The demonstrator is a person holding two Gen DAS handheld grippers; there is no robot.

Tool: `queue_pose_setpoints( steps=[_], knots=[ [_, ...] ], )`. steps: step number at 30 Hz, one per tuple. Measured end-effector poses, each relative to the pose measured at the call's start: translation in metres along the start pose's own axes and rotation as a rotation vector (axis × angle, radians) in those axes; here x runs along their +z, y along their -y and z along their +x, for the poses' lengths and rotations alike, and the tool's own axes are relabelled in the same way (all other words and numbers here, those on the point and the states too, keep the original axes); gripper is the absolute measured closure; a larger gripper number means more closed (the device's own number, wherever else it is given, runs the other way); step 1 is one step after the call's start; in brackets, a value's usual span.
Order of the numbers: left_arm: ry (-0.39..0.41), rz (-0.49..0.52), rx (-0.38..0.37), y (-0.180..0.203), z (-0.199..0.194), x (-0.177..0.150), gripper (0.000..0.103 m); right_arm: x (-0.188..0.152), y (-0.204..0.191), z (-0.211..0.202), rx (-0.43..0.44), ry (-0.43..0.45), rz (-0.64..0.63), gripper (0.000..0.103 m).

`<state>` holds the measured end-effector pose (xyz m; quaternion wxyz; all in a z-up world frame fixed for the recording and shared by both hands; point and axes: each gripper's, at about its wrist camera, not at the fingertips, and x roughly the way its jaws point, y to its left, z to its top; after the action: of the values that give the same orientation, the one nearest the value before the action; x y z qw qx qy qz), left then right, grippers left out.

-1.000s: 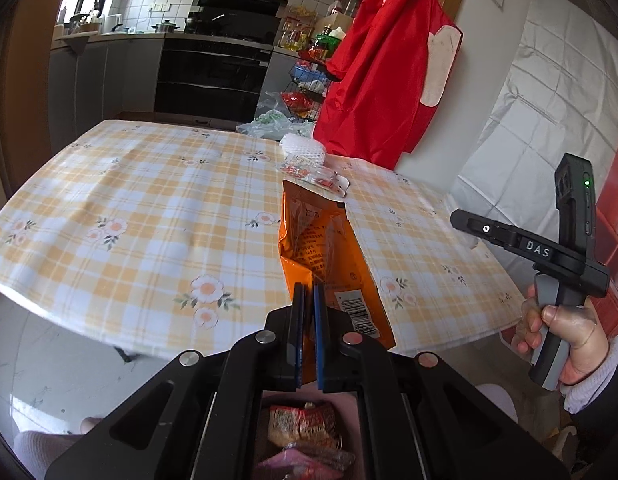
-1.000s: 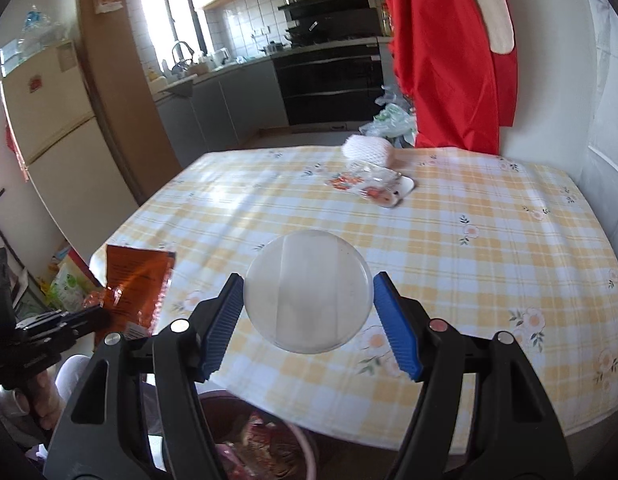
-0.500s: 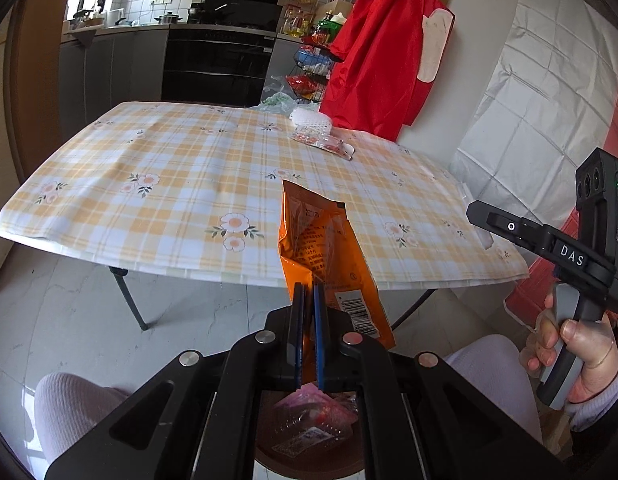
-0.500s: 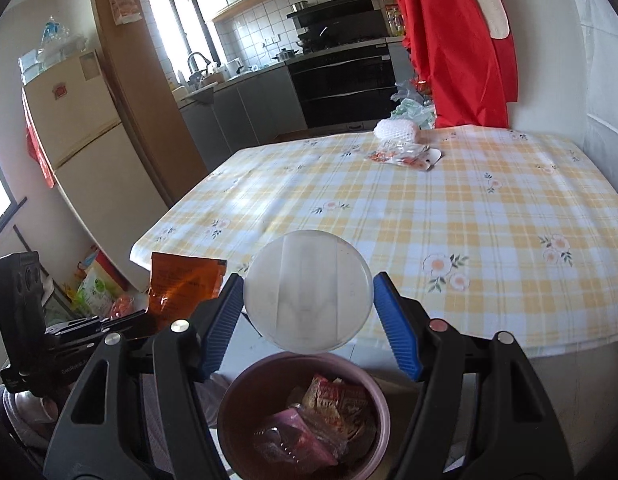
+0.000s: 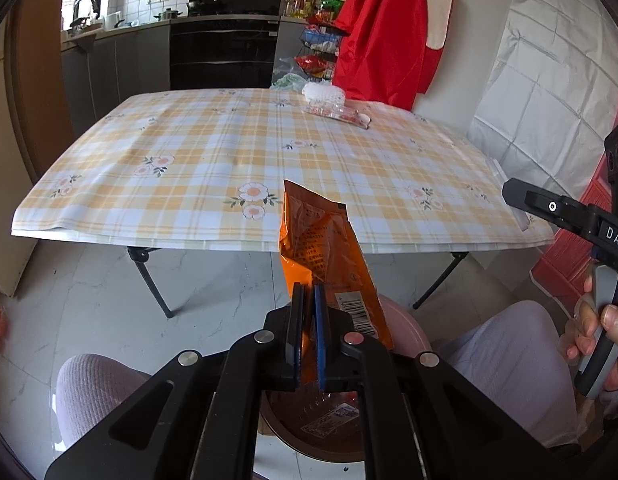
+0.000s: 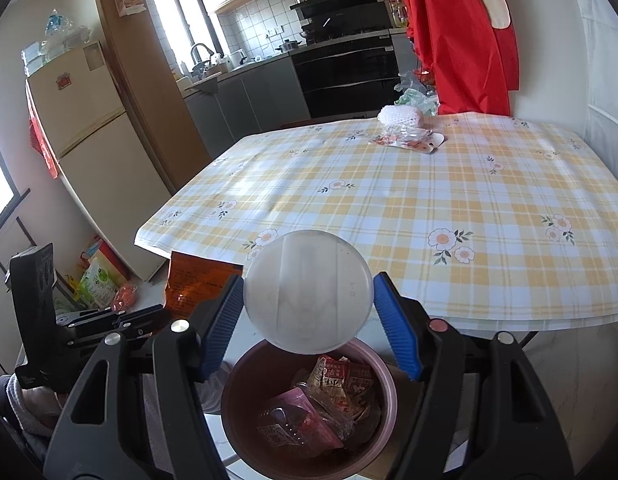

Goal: Collect trash
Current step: 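Carry the sachet and lid over the bin and open both grippers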

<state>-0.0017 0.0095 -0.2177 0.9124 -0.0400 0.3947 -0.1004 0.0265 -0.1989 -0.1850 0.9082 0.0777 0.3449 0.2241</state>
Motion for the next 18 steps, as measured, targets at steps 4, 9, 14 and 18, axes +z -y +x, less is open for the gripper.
queue_pose_setpoints(
  steps=[4, 9, 14, 18],
  knots=[
    [0.006, -0.004, -0.001, 0.001, 0.003, 0.0, 0.059, -0.006, 0.002, 0.007, 0.0, -0.024, 0.004, 0.036],
    [0.057, -0.03, 0.041, -0.005, -0.004, 0.003, 0.026, -0.012, 0.001, 0.013, 0.0, -0.046, 0.002, 0.036],
    [0.143, -0.065, 0.106, -0.011, -0.019, 0.005, 0.006, -0.017, -0.004, 0.015, -0.001, -0.069, -0.011, 0.036],
    [0.162, -0.086, 0.156, -0.016, -0.024, 0.006, 0.006, -0.021, -0.01, 0.019, 0.009, -0.091, -0.026, 0.036]
  ],
)
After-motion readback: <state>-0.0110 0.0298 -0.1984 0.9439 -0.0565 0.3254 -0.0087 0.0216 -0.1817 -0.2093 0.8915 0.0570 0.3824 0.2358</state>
